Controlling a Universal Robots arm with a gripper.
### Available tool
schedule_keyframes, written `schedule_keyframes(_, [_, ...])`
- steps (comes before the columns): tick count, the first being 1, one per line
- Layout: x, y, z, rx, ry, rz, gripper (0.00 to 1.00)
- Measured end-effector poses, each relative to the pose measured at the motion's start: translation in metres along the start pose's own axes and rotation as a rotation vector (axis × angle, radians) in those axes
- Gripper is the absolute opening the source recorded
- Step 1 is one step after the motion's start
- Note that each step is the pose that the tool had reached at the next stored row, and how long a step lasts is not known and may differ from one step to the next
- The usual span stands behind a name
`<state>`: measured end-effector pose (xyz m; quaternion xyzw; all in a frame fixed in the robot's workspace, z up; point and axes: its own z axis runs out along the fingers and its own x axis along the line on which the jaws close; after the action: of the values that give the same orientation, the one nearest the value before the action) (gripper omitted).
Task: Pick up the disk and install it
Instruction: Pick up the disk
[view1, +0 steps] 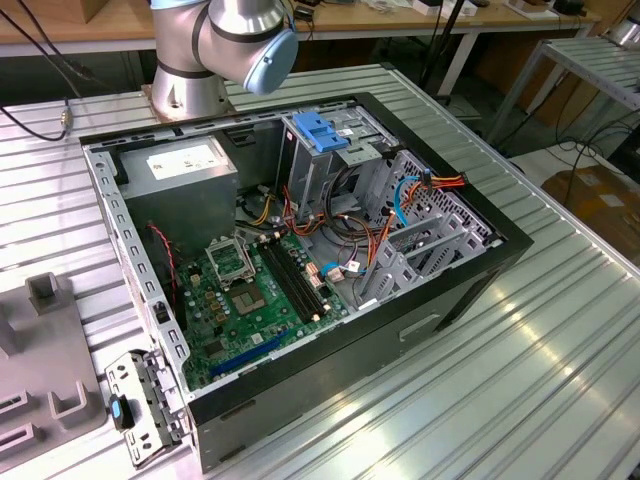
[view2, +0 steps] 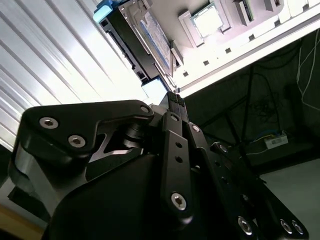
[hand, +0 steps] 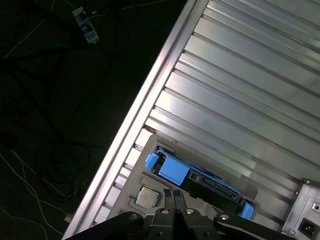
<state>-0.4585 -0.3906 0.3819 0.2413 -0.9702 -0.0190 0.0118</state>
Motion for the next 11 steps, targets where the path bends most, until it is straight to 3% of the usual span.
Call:
schedule_keyframes(10, [0.0, 0.0, 0.0, 0.0016, 0.005, -0.116, 0.11])
schedule_keyframes(11, [0.0, 0.0, 0.0, 0.0021, 0.0066, -0.154, 0.11])
